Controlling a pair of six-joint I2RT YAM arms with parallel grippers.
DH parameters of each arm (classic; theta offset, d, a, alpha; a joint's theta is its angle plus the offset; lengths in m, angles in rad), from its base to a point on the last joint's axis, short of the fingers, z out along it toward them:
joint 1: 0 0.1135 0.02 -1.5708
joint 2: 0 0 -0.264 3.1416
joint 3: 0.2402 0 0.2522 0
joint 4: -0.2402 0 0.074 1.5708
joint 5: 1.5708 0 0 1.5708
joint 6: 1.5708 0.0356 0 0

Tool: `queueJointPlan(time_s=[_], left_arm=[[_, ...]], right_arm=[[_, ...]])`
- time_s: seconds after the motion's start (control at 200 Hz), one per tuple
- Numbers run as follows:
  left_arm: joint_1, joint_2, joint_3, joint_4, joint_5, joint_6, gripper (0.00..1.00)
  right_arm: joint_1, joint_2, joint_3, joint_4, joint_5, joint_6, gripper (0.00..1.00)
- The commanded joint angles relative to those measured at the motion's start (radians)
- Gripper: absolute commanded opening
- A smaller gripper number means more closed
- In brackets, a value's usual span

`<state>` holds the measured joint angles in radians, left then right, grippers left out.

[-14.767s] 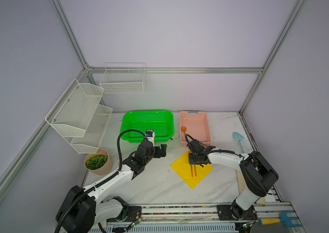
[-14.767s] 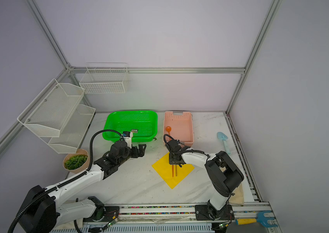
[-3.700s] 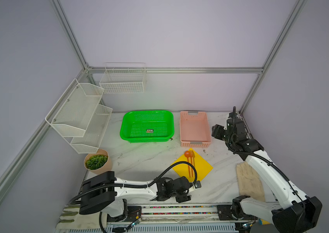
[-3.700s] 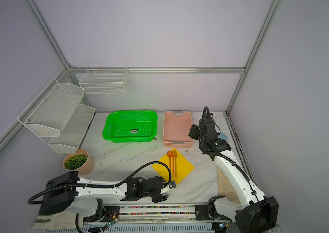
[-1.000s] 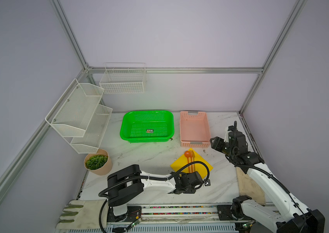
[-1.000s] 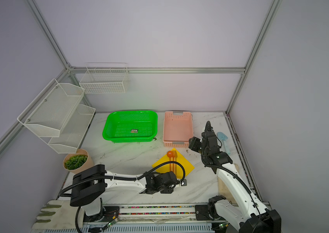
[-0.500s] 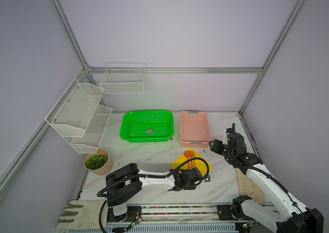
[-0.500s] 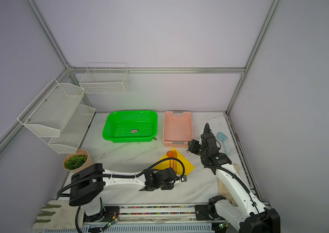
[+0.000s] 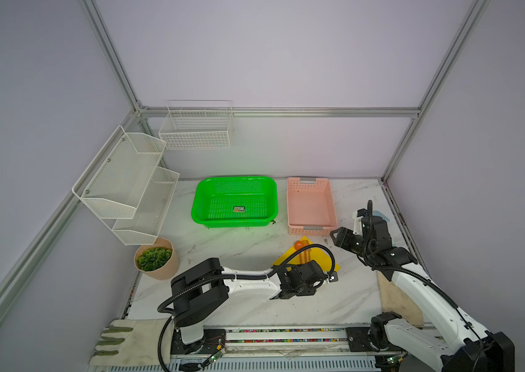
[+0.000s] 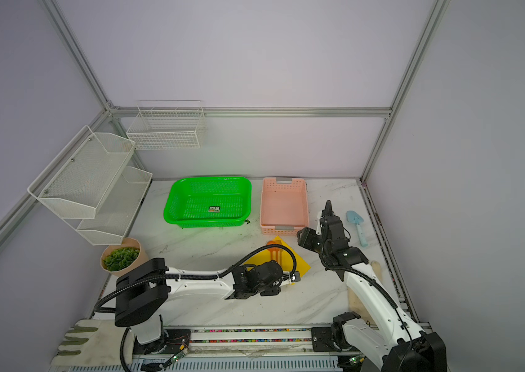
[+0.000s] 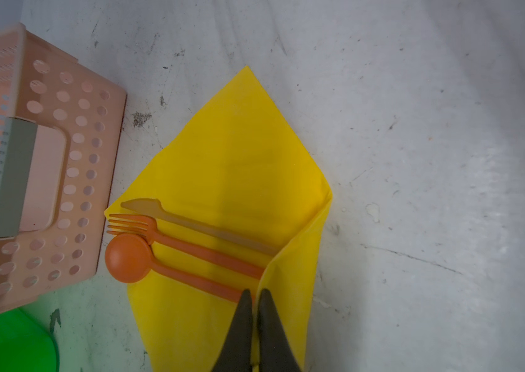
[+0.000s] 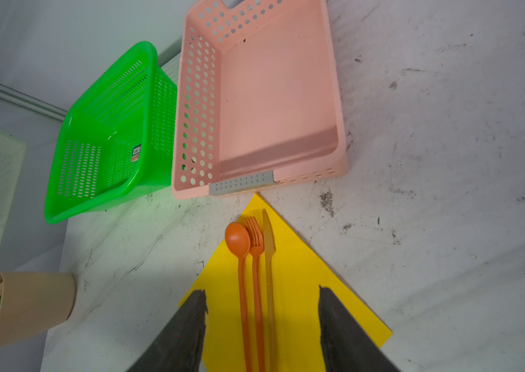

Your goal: Place the utensils on the paper napkin and roll it up

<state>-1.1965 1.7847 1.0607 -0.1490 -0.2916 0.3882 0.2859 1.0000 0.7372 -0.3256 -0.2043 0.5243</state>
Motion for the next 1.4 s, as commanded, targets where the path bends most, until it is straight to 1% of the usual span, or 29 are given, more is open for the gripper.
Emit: queueJointPlan(time_s=[0.0,0.14,0.2,0.29,0.37,0.43,0.535,0.77,0.945,1.075,1.21,1.26,1.305,1.395], left_arm=[[0.013,0.017,0.084,0.040,0.009,0.024,0.08],[0.025,0.027,0.084,0.048,0.013,0.022,0.09],[0.034,0.030,0.083,0.050,0.020,0.018,0.09],[0.038,0.031,0.078,0.051,0.032,0.014,0.09],[0.038,0.030,0.073,0.056,0.032,0.009,0.10],[0.041,0.027,0.067,0.064,0.032,0.003,0.11],[0.044,0.031,0.061,0.077,0.038,-0.007,0.13],[0.049,0.037,0.044,0.095,0.035,-0.020,0.17],[0.055,0.043,0.035,0.107,0.031,-0.031,0.20],[0.057,0.051,0.034,0.114,0.028,-0.038,0.25],[0.058,0.059,0.027,0.117,0.014,-0.042,0.28],[0.060,0.059,0.023,0.123,0.013,-0.044,0.28],[0.062,0.059,0.018,0.131,0.014,-0.046,0.29],[0.066,0.058,0.010,0.144,0.014,-0.054,0.29]], right_arm=[[-0.003,-0.033,-0.013,0.004,-0.014,0.025,0.56],[-0.002,-0.066,-0.021,-0.012,-0.014,0.050,0.43],[-0.003,-0.078,-0.027,-0.021,-0.021,0.055,0.35],[-0.002,-0.082,-0.038,-0.036,-0.048,0.060,0.18],[-0.003,-0.082,-0.051,-0.055,-0.077,0.063,0.08],[-0.002,-0.079,-0.068,-0.055,-0.110,0.068,0.04],[-0.004,-0.047,-0.098,-0.053,-0.164,0.081,0.03],[-0.003,-0.022,-0.085,-0.103,-0.178,0.115,0.04],[0.000,0.000,-0.081,-0.145,-0.196,0.083,0.05],[0.004,-0.001,-0.103,-0.141,-0.213,0.081,0.05],[0.010,0.001,-0.121,-0.138,-0.245,0.067,0.05],[0.012,0.003,-0.128,-0.138,-0.254,0.065,0.03],[0.015,0.004,-0.134,-0.139,-0.255,0.065,0.00],[0.020,0.009,-0.137,-0.144,-0.253,0.056,0.00]])
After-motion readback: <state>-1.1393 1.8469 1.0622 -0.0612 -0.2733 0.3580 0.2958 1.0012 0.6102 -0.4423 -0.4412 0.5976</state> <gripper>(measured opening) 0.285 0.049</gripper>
